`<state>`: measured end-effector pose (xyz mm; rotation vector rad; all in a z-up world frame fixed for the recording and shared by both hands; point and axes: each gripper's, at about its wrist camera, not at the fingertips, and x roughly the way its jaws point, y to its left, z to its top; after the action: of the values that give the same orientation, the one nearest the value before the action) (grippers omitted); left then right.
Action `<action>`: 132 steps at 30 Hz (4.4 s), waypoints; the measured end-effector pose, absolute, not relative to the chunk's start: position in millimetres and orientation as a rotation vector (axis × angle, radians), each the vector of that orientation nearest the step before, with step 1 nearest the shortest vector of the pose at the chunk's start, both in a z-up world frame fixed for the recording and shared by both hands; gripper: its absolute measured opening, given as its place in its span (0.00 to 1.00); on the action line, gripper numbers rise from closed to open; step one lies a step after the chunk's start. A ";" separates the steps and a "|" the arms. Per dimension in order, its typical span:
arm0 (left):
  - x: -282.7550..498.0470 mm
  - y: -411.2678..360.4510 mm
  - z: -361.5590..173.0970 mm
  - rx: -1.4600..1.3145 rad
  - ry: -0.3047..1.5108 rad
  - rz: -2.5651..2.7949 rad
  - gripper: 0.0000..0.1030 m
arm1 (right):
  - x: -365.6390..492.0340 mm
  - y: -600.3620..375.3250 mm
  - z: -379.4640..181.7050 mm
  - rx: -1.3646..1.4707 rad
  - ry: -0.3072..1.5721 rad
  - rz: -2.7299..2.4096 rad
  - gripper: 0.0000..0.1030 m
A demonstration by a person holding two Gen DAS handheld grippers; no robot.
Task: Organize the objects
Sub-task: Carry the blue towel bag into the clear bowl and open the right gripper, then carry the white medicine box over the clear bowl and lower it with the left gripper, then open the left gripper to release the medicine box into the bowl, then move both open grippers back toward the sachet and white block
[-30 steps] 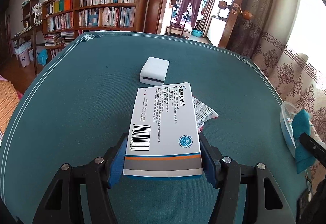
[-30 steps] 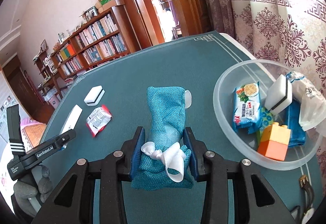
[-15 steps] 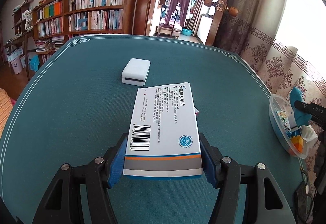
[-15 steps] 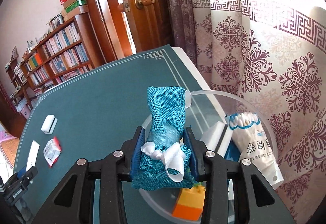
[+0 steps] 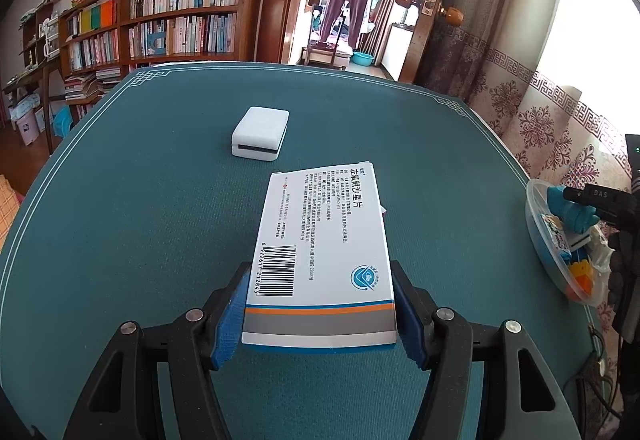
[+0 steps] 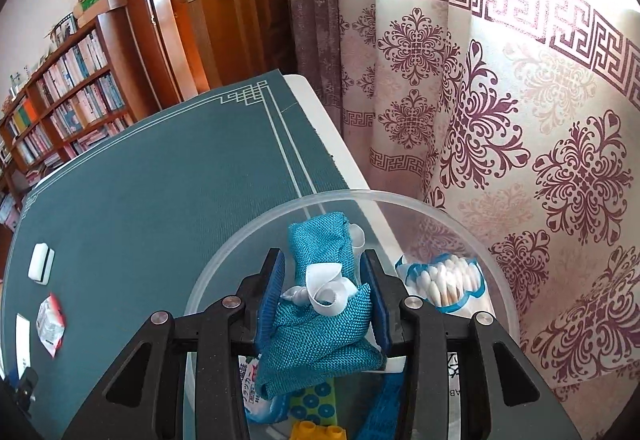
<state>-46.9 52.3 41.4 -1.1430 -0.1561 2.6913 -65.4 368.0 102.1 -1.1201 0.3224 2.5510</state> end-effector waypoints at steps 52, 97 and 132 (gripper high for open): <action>-56.4 274.3 78.7 -0.928 0.267 2.409 0.66 | 98.6 358.3 141.3 -0.769 0.302 2.782 0.40; -98.2 253.0 61.9 -0.947 0.124 2.499 0.90 | 103.0 362.2 123.8 -0.807 0.422 2.809 0.40; -87.6 183.0 66.5 -0.950 0.095 2.598 0.95 | 74.8 280.0 121.8 -0.998 0.337 2.935 0.46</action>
<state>-87.6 183.0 66.5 -0.9500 0.0951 2.5983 74.8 280.0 121.8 -0.9979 0.3371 2.9346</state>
